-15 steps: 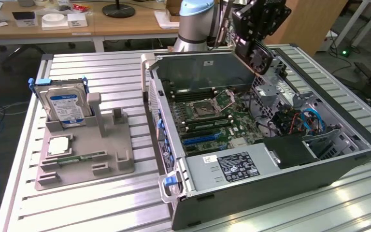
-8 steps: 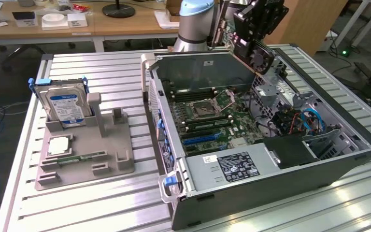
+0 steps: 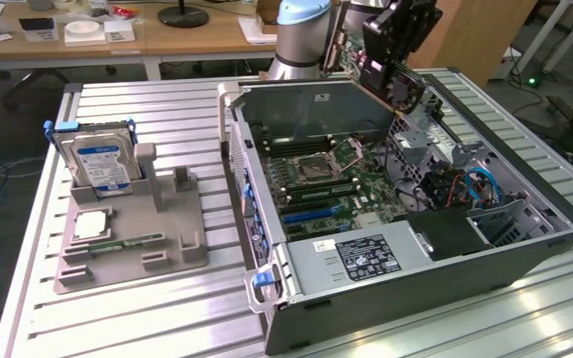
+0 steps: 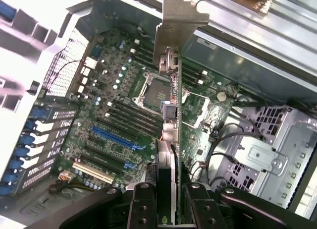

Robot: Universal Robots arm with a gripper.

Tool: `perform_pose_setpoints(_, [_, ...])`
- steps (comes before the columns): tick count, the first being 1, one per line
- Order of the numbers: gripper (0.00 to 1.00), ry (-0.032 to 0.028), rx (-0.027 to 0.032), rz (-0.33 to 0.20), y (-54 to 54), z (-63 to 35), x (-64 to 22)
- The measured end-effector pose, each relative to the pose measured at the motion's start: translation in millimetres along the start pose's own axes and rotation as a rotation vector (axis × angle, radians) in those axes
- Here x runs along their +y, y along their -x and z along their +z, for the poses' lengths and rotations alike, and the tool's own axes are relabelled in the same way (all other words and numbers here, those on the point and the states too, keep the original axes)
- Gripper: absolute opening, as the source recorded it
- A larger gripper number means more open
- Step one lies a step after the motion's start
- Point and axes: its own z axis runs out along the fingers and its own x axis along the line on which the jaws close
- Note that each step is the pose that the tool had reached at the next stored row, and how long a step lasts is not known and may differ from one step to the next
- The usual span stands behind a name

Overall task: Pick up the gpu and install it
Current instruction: 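Insert the gpu into the slot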

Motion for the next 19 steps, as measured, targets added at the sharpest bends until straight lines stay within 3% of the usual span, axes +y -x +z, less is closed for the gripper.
perform_pose_setpoints(19, [0.27, 0.0029, 0.0128, -0.236, -1.5, 0.0, 0.5])
